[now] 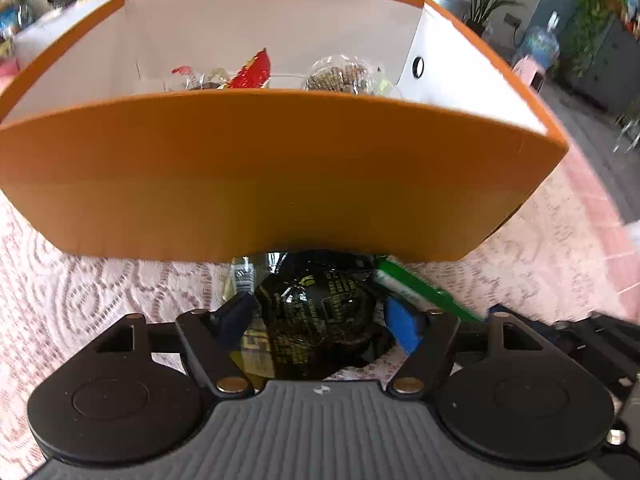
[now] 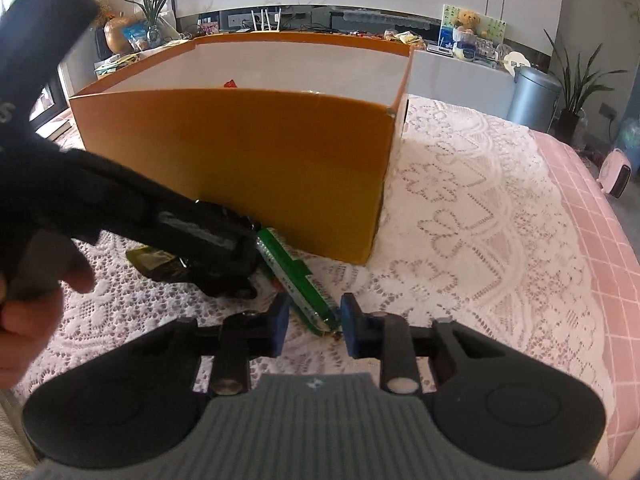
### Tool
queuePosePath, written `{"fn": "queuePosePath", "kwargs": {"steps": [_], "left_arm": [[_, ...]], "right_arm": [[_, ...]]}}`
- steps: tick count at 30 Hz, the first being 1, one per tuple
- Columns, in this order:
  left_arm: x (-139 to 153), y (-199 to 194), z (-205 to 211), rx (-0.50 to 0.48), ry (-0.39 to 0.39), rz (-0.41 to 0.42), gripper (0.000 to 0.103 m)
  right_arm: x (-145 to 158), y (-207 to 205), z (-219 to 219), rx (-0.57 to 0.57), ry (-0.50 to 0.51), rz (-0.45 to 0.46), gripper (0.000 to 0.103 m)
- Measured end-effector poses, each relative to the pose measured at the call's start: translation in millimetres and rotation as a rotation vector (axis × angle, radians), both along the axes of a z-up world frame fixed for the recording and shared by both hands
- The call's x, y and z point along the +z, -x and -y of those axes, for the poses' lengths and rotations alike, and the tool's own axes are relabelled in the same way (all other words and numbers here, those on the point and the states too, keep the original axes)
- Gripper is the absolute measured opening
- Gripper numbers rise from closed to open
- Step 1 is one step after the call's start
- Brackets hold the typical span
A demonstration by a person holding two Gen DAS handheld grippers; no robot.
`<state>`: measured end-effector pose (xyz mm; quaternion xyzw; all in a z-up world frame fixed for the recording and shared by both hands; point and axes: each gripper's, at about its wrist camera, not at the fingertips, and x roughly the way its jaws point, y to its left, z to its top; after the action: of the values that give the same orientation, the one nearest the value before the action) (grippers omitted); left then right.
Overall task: Organize snacks
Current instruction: 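Grasp the black foil bag with the left tool while the right tool grasps the green sausage, then lift both held snacks and carry them over the orange box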
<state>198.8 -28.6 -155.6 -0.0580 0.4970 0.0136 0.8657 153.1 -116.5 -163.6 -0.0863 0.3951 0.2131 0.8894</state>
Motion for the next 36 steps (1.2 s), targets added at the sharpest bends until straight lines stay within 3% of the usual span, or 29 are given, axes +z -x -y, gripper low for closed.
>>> {"fn": "queuePosePath", "kwargs": {"steps": [2, 5, 9, 12, 15, 22, 30, 36], "left_arm": [[-2, 1, 7, -0.027, -0.056, 0.016, 0.083], [-3, 4, 7, -0.039, -0.068, 0.029, 0.080], [0, 6, -1, -0.056, -0.035, 0.032, 0.071], [2, 14, -13, -0.063, 0.017, 0.034, 0.069], [6, 25, -25, -0.059, 0.028, 0.036, 0.068], [12, 54, -45, -0.094, 0.040, 0.045, 0.068], [13, 66, -51, -0.108, 0.033, 0.046, 0.068], [22, 73, -57, -0.096, 0.073, 0.070, 0.068]], "right_arm": [[0, 0, -2, 0.004, 0.005, 0.004, 0.028], [-1, 0, -2, 0.000, 0.001, 0.010, 0.029], [0, -5, 3, -0.008, -0.014, 0.030, 0.030], [1, -4, 2, -0.001, -0.001, 0.079, 0.042], [-2, -2, -7, 0.042, 0.045, 0.133, 0.046], [-14, -10, -24, 0.092, 0.033, 0.142, 0.047], [-13, -11, -19, 0.057, -0.004, 0.088, 0.024], [-3, 15, -25, 0.071, 0.030, 0.090, 0.022]]}}
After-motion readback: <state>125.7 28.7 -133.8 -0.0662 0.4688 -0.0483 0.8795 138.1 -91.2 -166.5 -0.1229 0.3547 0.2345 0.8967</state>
